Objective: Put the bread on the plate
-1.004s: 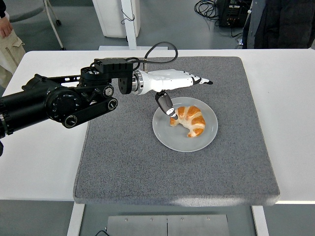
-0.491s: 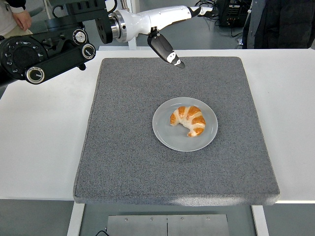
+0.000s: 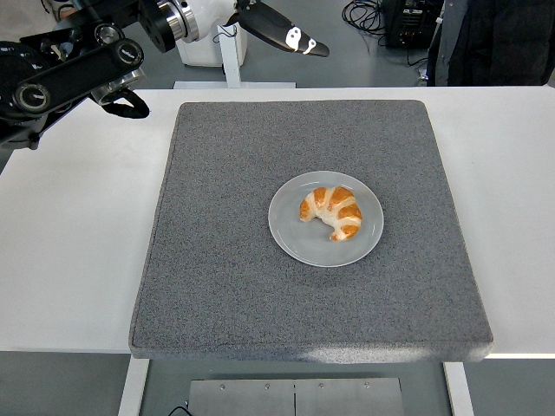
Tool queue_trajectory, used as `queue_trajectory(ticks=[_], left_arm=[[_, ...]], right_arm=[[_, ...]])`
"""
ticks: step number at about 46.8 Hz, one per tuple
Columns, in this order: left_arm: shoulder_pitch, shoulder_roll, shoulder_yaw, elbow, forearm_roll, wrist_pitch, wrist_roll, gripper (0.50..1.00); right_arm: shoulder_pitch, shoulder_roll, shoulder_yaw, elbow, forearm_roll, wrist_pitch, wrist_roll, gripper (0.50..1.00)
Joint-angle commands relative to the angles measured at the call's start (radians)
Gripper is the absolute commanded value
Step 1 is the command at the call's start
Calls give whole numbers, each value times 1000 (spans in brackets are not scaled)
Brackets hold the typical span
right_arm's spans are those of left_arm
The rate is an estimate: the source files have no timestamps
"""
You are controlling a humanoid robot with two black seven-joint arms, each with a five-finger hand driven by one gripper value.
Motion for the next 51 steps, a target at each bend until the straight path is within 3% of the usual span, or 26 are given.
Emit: queue_trajectory(ticks=[1, 17, 24, 33, 41, 47, 51], left_arm=[[32, -5, -13, 19, -17, 22, -22, 998], [101, -79, -60, 177, -264, 30, -16, 995], [134, -98, -89, 233, -301, 31, -27, 993], [188, -184, -167, 358, -310, 30, -91, 995], [219, -287, -221, 480, -359, 4, -87, 995], [223, -376, -228, 623, -442, -59, -82, 996], [223, -376, -227, 686, -493, -79, -58, 999]], right_arm=[[0, 0, -1, 0, -1, 0, 0, 1000], [0, 0, -1, 0, -1, 0, 0, 1000], [0, 0, -1, 0, -1, 0, 0, 1000], [0, 0, -1, 0, 0, 0, 0, 1000], [0, 0, 1, 0, 0, 0, 0, 1000], [0, 0, -1, 0, 0, 0, 0, 1000], [0, 0, -1, 0, 0, 0, 0, 1000]])
